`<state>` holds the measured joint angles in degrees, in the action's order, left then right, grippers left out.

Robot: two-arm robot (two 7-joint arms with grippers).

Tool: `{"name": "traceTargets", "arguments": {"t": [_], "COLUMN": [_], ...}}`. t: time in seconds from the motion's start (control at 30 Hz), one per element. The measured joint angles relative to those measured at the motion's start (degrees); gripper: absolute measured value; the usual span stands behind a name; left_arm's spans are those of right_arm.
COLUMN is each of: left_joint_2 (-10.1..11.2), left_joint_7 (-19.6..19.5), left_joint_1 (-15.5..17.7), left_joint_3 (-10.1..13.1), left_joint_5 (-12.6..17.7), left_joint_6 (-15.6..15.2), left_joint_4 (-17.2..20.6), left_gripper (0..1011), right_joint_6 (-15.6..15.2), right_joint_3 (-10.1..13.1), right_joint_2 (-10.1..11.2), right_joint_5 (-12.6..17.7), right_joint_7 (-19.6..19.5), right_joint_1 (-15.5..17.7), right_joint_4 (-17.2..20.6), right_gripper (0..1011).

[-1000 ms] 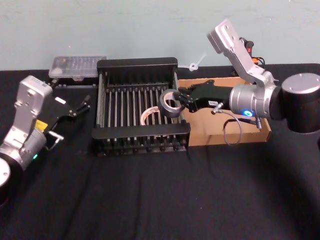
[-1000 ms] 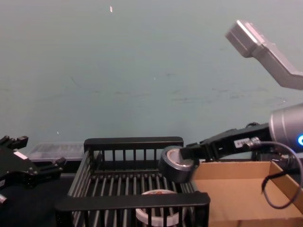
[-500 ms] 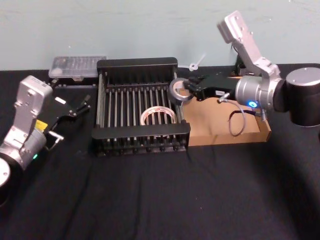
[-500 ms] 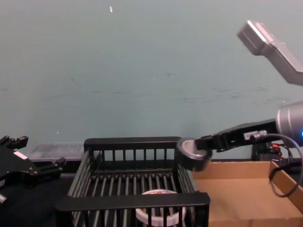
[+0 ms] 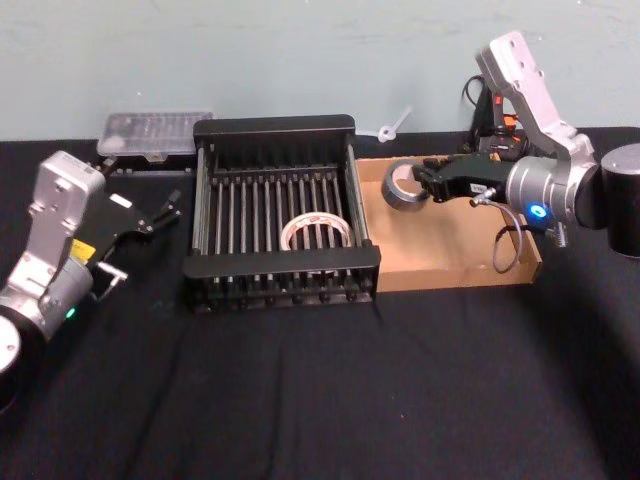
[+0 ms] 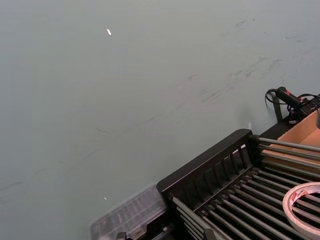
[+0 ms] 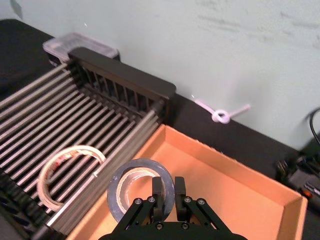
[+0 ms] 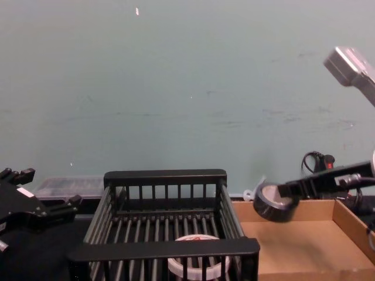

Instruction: Pick up the white tape and place it into the black box , Pick up the silver tape and place it into the brown box.

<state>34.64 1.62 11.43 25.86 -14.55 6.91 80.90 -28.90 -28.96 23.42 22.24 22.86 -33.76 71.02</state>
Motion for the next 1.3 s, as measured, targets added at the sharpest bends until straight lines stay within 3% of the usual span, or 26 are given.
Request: {"name": "traceTargets", "arguments": {"t": [0.33,0.93,1.07,1.3], "left_joint_2": [0.00,0.00,0.00,0.00], "left_joint_7": [0.00,0.00,0.00,0.00], "left_joint_1": [0.00,0.00,0.00,0.00], "left_joint_3": [0.00,0.00,0.00,0.00], "left_joint_5": [0.00,0.00,0.00,0.00], "left_joint_6": [0.00,0.00,0.00,0.00], "left_joint_4": [0.00,0.00,0.00,0.00], "left_gripper": [1001,1001,1002,1001], "right_joint_6": [-1.87,-1.74,-1.71,-1.66], "right_joint_3": [0.77,0.71,0.69,0.67], "right_joint_2": [-0.49,-0.42,-0.41,-0.40], "right_joint_5": [-1.29,-1.20,-1.16,-1.11], "right_joint_7": [-0.33,-0.33,-0.33,-0.33], "right_joint_1": [0.61,0.60,0.58,0.54], "right_joint_4": [-2.15,-1.92,-1.88,-1.85], "right_gripper": [153,158,227,479]}}
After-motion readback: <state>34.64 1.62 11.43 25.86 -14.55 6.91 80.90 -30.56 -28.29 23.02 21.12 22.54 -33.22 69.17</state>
